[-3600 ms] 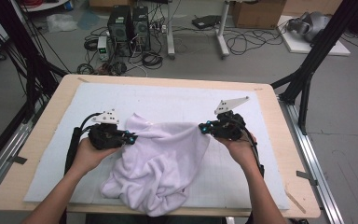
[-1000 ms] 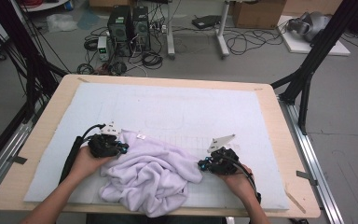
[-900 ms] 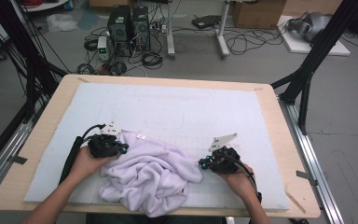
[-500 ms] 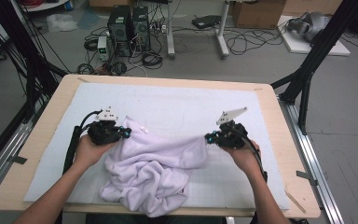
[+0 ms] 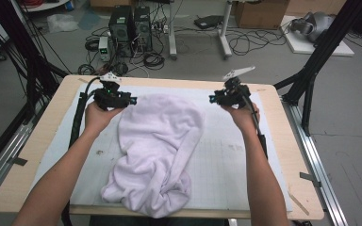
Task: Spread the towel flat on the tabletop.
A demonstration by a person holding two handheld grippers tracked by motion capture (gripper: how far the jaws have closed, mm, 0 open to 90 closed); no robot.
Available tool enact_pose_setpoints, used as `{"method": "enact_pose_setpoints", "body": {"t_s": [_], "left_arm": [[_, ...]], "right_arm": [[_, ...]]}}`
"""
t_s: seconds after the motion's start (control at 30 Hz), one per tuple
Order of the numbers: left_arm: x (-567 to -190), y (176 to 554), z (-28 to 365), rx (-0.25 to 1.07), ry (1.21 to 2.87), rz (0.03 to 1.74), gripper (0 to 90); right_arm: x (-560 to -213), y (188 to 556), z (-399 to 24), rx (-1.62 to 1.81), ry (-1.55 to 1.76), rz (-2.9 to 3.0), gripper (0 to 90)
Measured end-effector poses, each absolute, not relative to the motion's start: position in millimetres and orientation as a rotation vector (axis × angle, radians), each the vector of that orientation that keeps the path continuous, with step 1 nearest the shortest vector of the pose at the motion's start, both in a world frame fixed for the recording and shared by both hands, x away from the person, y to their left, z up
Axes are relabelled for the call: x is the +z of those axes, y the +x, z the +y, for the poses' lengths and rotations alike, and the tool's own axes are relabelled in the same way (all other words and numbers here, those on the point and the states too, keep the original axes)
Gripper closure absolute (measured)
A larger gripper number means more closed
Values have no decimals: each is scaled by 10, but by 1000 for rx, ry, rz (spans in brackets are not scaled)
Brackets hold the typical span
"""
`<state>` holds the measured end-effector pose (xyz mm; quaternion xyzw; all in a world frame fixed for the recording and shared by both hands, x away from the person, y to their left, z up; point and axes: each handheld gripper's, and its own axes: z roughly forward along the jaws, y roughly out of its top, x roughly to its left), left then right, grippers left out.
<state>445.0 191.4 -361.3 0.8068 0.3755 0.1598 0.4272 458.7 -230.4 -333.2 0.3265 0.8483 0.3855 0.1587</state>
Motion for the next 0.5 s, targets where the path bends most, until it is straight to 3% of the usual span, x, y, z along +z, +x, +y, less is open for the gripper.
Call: {"method": "enact_pose_setpoints", "body": {"t_s": [0.2, 0.5], "left_arm": [[-3783, 4177, 2020, 379, 2024, 889, 592], [-3831, 3608, 2129, 350, 2018, 761, 570]], "right_arm": [[-3600, 4192, -2153, 1225, 867, 2498, 613], [-3684, 3446, -1990, 1380, 724, 2549, 571]]}}
